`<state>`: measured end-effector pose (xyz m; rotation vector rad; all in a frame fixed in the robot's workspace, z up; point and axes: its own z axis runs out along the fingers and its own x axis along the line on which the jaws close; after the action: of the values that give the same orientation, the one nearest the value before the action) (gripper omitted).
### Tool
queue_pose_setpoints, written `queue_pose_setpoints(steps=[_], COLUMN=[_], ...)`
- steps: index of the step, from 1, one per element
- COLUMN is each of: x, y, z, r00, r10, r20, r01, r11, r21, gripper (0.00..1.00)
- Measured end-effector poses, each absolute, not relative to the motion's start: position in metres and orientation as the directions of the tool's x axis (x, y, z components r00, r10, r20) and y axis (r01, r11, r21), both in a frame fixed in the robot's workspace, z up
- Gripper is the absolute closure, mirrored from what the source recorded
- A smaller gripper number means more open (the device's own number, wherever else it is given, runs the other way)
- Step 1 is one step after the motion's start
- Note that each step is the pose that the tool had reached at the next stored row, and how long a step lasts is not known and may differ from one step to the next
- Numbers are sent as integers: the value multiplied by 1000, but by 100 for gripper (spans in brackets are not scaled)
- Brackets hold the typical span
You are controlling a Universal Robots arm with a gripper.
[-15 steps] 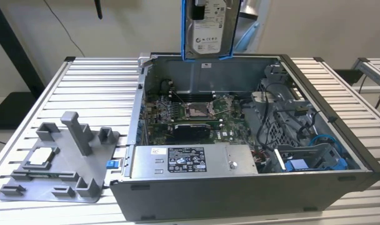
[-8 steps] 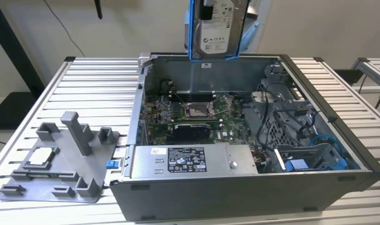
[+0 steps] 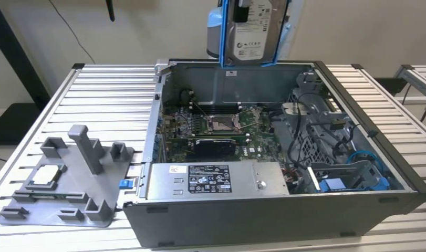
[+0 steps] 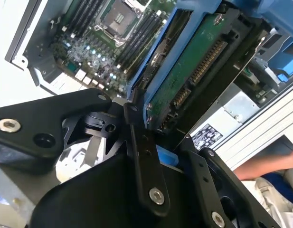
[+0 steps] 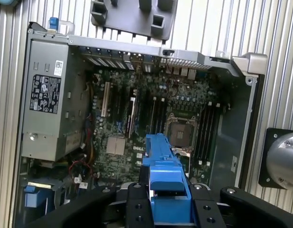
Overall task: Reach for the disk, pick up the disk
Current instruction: 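Pick up the disk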
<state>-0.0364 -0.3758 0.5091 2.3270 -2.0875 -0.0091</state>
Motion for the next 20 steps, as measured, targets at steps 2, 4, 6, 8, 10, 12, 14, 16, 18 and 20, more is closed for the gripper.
queue_pose_setpoints(steps=[2,4,6,8,10,12,14,16,18,20], x=[-32,-28,-23,-19,-14,-8,-1,7,15,22], y=[-376,-376,-376,-376,-376,-376,-376,-376,-376,-376], z=[509,509,509,509,509,509,509,509,509,509], r00=[108,108,108,108,108,108,108,108,108,108], r10=[-994,-994,-994,-994,-994,-994,-994,-994,-994,-994], r20=[6,6,6,6,6,6,6,6,6,6], r01=[-994,-994,-994,-994,-994,-994,-994,-994,-994,-994], r11=[-108,-108,-108,-108,-108,-108,-108,-108,-108,-108], r21=[15,15,15,15,15,15,15,15,16,16], gripper=[100,100,100,100,100,100,100,100,100,100])
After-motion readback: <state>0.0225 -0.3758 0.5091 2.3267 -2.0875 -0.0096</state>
